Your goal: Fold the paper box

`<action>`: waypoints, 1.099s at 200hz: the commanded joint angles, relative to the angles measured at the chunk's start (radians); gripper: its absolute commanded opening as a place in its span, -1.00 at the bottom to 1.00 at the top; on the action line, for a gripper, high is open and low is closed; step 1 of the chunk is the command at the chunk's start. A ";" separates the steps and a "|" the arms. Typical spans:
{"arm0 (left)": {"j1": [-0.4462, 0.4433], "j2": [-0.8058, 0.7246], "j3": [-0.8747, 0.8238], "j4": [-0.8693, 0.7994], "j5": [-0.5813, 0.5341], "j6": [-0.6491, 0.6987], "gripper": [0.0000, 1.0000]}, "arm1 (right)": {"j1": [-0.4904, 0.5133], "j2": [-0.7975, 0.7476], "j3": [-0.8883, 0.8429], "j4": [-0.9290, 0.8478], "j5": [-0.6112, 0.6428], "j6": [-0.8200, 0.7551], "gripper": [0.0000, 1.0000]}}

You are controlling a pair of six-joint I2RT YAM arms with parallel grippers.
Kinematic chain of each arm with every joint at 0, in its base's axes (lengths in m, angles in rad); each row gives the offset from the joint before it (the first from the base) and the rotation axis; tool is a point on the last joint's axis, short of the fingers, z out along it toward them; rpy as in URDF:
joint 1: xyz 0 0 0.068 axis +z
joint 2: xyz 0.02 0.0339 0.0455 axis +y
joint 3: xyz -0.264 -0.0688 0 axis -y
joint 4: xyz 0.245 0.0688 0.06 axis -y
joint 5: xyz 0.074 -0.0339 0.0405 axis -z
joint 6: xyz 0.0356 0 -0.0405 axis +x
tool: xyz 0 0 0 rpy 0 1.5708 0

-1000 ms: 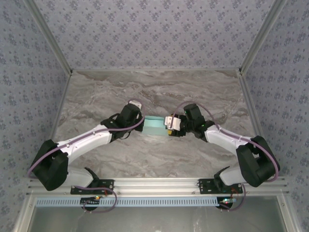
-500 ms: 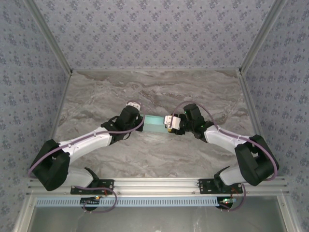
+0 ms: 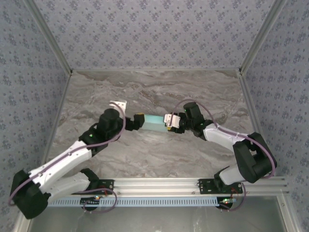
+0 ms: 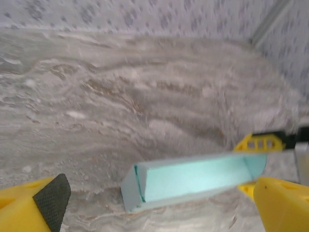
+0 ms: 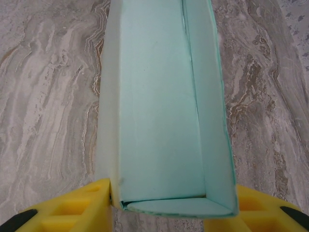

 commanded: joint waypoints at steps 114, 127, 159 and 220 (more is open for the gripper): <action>0.101 0.467 0.226 -0.143 0.236 -0.345 0.55 | -0.029 0.067 0.025 -0.130 0.012 0.006 -0.06; 0.102 0.464 0.176 -0.106 0.232 -0.346 0.37 | -0.036 0.073 0.028 -0.127 0.010 0.015 -0.06; 0.092 0.464 0.076 -0.034 0.204 -0.329 0.24 | -0.048 0.095 0.044 -0.134 0.012 0.035 -0.07; 0.087 0.558 0.026 0.014 0.171 -0.370 0.20 | -0.060 0.092 0.041 -0.115 -0.024 0.048 -0.03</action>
